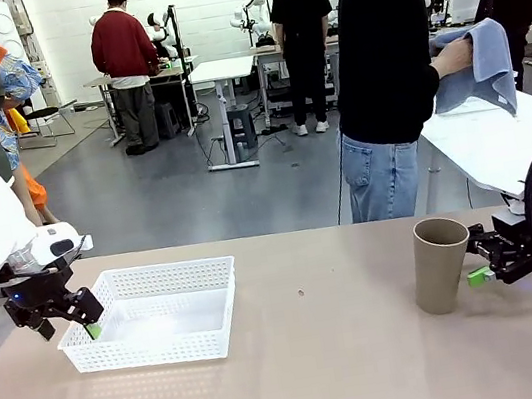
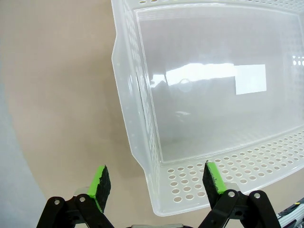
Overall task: Clean and organize the cups into the basket.
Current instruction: Pick up the Organizing basket and move it to the center of the table, then pick up the Reusable plastic cup from the right side of the table and place it inside the Organizing basket.
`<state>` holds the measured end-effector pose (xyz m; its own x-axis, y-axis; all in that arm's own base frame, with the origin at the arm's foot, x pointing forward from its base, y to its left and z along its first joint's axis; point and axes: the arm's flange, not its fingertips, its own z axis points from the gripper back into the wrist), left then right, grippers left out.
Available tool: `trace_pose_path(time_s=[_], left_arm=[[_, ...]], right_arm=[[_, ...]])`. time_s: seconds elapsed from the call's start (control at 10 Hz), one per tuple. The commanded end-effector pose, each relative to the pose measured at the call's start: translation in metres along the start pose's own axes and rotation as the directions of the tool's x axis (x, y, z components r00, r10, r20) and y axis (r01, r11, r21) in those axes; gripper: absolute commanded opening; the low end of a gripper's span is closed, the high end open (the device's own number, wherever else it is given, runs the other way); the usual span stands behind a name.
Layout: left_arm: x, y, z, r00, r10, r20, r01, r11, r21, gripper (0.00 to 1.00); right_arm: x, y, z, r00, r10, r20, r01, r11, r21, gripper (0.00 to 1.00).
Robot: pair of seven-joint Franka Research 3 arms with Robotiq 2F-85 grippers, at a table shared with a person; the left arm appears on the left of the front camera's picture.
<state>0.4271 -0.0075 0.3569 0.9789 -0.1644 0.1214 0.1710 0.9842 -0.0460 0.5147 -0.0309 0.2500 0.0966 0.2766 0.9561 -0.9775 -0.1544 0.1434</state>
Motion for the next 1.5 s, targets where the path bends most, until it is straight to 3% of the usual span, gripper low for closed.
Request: trace_pose_path(time_s=[0.0,0.3,0.8,1.3,1.4], left_arm=[[0.000,0.000,0.001,1.000,0.007,0.001,-0.007,1.000,-0.007,1.00],[0.000,0.000,0.001,1.000,0.007,0.001,-0.007,1.000,-0.007,1.00],[0.012,0.002,-0.008,1.000,0.000,-0.014,0.001,0.999,0.042,1.00],[0.020,0.003,-0.025,1.000,0.015,-0.025,-0.013,0.997,0.081,1.00],[0.020,0.004,-0.025,1.000,0.006,-0.023,-0.004,0.996,0.086,1.00]], right_arm=[[-0.001,0.003,0.004,1.000,0.000,-0.004,0.000,1.000,0.014,1.00],[-0.001,0.001,0.003,1.000,-0.002,-0.002,0.002,1.000,-0.001,1.00],[-0.006,-0.013,-0.050,1.000,0.009,0.017,-0.010,0.995,0.094,1.00],[-0.004,-0.020,-0.069,0.998,0.058,0.038,-0.062,0.992,0.112,1.00],[-0.003,-0.017,-0.070,0.994,0.104,0.033,-0.108,0.983,0.148,0.91]])
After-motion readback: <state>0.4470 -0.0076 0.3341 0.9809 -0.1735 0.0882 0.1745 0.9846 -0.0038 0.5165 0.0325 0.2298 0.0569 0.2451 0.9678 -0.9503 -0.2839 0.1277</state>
